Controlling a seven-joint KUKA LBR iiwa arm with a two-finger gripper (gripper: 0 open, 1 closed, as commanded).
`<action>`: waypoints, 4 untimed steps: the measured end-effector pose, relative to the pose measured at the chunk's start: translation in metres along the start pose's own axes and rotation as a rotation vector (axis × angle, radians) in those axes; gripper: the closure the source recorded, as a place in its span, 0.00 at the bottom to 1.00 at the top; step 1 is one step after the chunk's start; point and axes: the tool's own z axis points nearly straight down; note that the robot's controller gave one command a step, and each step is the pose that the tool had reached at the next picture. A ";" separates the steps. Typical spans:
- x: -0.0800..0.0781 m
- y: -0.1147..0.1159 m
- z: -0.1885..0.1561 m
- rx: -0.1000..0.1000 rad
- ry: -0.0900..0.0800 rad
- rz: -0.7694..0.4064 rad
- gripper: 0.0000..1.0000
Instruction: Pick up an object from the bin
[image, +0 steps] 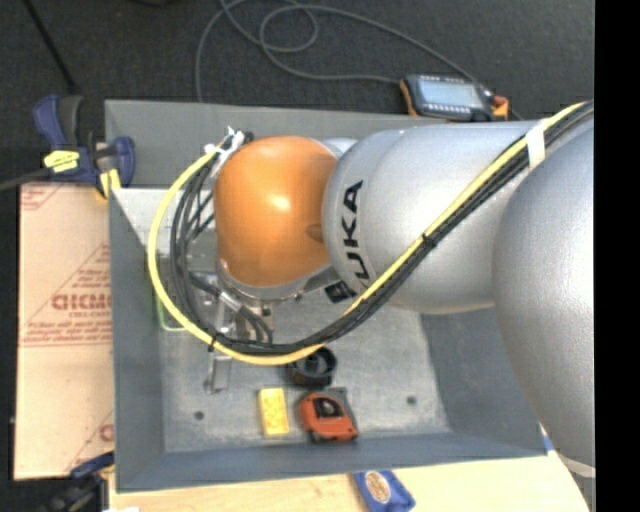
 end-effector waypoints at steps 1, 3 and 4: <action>-0.002 -0.001 -0.005 -0.002 -0.008 0.005 0.00; -0.034 -0.054 0.027 0.002 -0.007 0.096 0.00; -0.006 -0.089 0.034 -0.002 -0.009 -0.034 0.00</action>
Offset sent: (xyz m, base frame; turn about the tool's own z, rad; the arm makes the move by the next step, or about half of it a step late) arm 0.0005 -0.0632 -0.0329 -0.0173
